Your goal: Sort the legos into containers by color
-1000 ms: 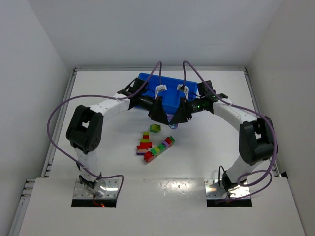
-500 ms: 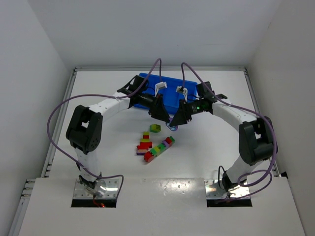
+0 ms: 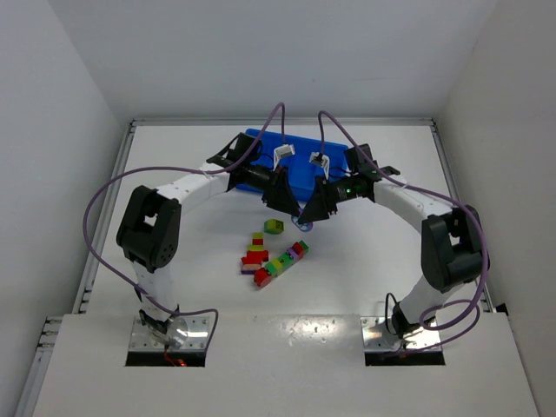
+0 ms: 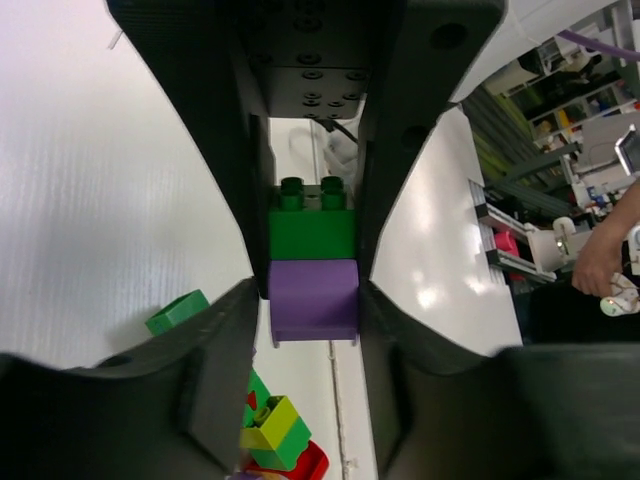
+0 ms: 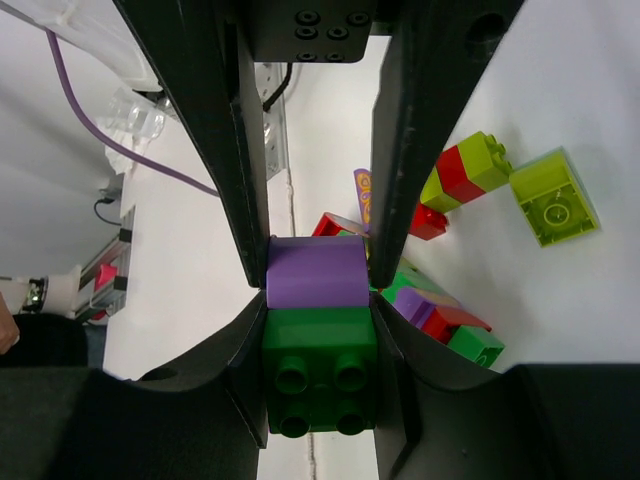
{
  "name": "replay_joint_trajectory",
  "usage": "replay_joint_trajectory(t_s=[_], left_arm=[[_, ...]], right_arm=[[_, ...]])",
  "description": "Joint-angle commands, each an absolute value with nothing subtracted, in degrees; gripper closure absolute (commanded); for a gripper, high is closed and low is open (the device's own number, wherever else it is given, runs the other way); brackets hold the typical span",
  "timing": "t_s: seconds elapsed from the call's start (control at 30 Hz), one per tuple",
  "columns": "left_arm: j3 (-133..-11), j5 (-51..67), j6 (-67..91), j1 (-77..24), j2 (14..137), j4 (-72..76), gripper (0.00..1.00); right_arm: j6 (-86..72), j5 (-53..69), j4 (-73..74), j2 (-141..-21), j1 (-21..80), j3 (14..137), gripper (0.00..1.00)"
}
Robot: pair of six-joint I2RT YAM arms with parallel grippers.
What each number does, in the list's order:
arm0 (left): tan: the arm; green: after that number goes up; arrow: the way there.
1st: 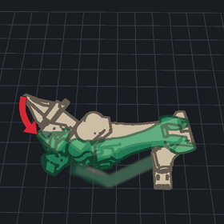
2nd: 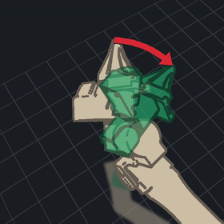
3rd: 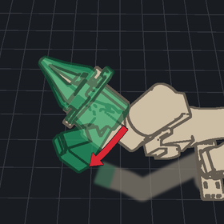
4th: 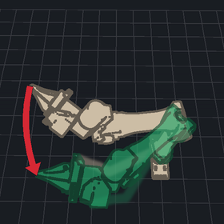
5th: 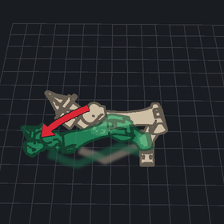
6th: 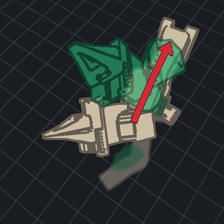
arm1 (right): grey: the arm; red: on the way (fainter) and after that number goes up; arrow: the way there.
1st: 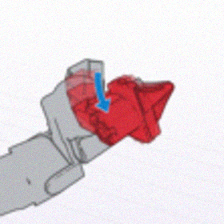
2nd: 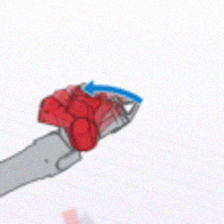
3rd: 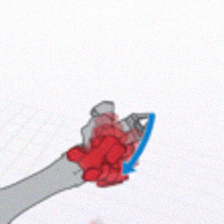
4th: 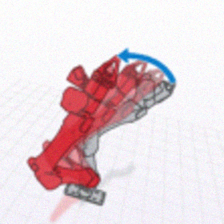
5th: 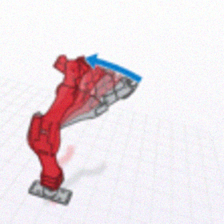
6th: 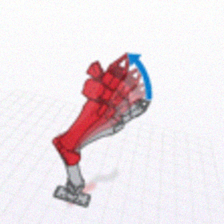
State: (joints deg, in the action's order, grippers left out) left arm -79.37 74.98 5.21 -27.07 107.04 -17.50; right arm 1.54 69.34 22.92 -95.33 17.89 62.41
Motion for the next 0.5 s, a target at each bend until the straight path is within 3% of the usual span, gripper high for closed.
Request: replay_joint_trajectory(t_s=[0.0, 0.13, 0.3, 0.37, 0.4, 0.47], left_arm=[[-81.21, 77.78, 4.48, -27.42, 106.26, -15.73, 0.54], [-81.21, 77.78, 4.48, -27.95, 106.26, -15.73, 0.66], [-80.60, 78.31, 3.79, -27.95, 106.79, -15.73, 1.00], [-80.60, 78.31, 3.08, -27.95, 106.17, -16.34, 1.00], [-80.60, 78.31, 2.38, -27.95, 106.17, -16.35, 1.00], [-79.98, 78.31, 2.37, -27.43, 105.64, -16.87, 1.00]], right_arm=[[2.46, 71.72, 20.22, -95.45, 18.37, 65.13, 1.00], [1.85, 71.19, 19.52, -95.45, 18.37, 65.13, 1.00], [-1.91, 71.19, 16.97, -94.92, 18.37, 65.65, 0.98], [-4.91, 71.71, 14.95, -94.92, 17.84, 65.65, 0.75], [-6.57, 71.72, 14.94, -94.92, 17.23, 65.65, 0.54], [-6.59, 71.72, 16.77, -94.92, 16.70, 65.65, 0.40]])
